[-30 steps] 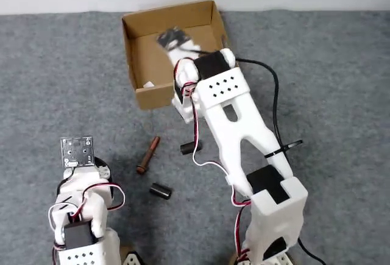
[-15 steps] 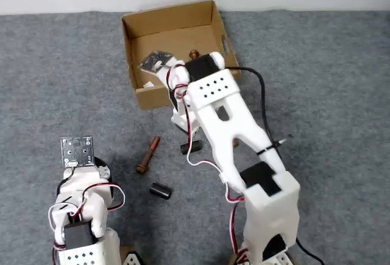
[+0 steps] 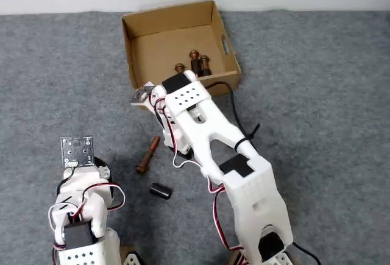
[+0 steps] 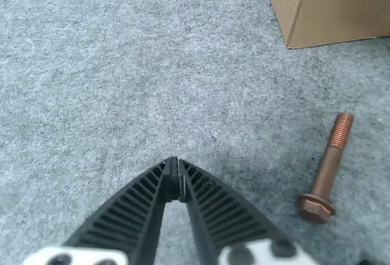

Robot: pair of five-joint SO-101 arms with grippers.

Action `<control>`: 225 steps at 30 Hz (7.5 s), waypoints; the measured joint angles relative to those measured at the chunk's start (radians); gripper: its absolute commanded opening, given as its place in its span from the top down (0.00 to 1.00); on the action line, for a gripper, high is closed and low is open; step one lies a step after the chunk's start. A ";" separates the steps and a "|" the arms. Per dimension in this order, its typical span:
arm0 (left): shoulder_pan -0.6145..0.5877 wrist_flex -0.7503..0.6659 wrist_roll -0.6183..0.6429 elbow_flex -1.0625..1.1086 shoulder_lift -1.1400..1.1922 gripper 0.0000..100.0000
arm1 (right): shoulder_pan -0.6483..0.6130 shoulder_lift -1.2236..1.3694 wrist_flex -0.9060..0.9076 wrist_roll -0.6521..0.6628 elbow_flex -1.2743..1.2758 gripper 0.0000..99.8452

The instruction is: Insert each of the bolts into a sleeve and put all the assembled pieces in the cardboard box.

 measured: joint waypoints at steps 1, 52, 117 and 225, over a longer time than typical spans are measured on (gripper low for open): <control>0.000 0.000 0.000 0.000 0.000 1.00 | 0.000 0.009 -0.014 0.003 0.000 0.74; 0.083 -0.002 0.000 0.000 0.000 0.99 | 0.342 -0.950 0.037 -0.586 0.577 0.99; 0.597 0.353 -0.678 -1.610 1.637 0.94 | 1.034 -1.978 -0.302 -0.664 1.513 0.99; 0.872 0.500 0.207 -1.433 0.895 1.00 | 0.245 -2.473 -0.404 -0.569 1.668 0.99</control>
